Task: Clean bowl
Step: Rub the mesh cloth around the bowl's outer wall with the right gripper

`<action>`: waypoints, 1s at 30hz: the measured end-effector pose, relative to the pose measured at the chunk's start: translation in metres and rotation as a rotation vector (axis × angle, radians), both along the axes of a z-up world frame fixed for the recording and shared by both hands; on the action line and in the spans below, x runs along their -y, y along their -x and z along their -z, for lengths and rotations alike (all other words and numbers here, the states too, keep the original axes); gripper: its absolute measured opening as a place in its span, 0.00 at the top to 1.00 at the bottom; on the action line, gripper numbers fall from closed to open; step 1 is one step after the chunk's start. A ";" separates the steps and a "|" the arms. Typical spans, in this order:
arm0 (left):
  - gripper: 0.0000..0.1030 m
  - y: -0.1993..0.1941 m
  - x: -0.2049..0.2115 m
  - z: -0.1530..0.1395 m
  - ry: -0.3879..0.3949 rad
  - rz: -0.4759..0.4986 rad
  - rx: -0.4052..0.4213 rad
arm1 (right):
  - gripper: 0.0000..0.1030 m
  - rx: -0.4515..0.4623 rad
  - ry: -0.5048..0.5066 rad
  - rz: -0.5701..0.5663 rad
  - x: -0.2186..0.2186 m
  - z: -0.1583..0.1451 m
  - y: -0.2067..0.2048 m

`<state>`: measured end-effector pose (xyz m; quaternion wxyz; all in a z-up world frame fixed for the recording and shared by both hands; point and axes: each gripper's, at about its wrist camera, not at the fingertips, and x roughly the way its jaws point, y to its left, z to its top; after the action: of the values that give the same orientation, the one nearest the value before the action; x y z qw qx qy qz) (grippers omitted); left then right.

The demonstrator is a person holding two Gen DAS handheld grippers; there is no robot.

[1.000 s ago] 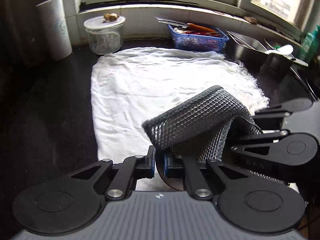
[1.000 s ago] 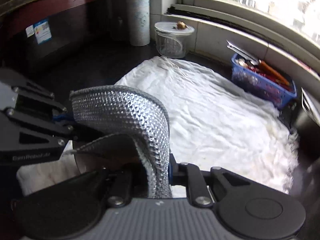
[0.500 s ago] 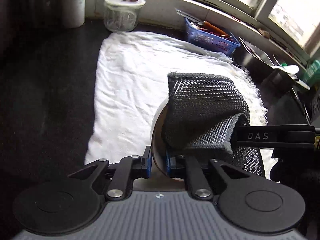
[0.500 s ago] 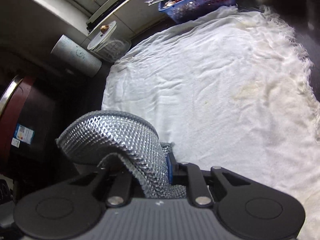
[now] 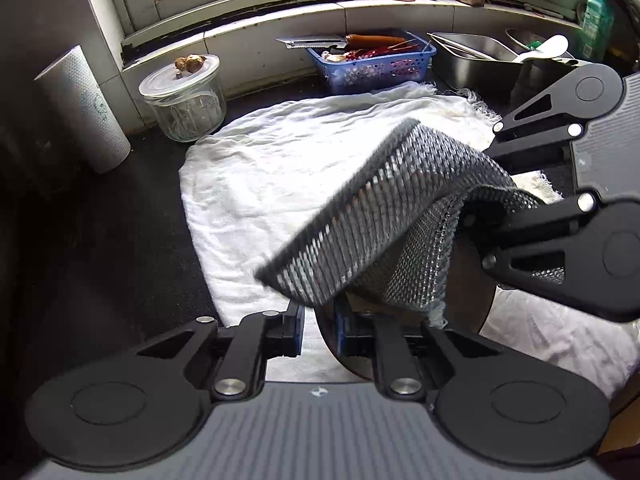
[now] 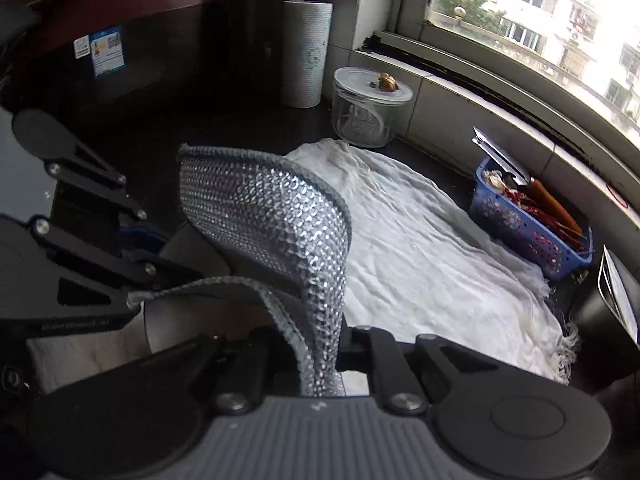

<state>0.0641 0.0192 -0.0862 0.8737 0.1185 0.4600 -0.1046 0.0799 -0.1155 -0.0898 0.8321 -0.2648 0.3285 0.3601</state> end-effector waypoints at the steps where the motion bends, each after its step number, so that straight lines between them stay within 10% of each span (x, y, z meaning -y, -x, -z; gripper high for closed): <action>1: 0.87 0.001 0.001 0.001 -0.005 0.005 -0.004 | 0.91 0.044 0.045 -0.061 -0.006 0.000 0.008; 5: 0.91 0.010 -0.001 0.009 0.016 -0.010 -0.017 | 0.91 0.051 0.057 -0.084 -0.012 0.001 0.016; 20: 0.92 0.025 -0.063 0.047 0.608 -0.491 -0.162 | 0.85 -0.653 -0.660 0.644 0.052 0.054 -0.014; 23: 0.90 0.024 -0.051 0.042 0.558 -0.418 -0.157 | 0.86 -0.651 -0.652 0.635 0.051 0.051 -0.012; 30: 0.84 0.014 -0.023 0.009 0.163 -0.173 -0.048 | 0.90 -0.374 -0.362 0.392 0.025 0.027 -0.007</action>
<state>0.0498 0.0418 -0.0956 0.8750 0.0041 0.4792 -0.0686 0.0872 -0.1409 -0.1171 0.8444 0.0264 0.4509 0.2879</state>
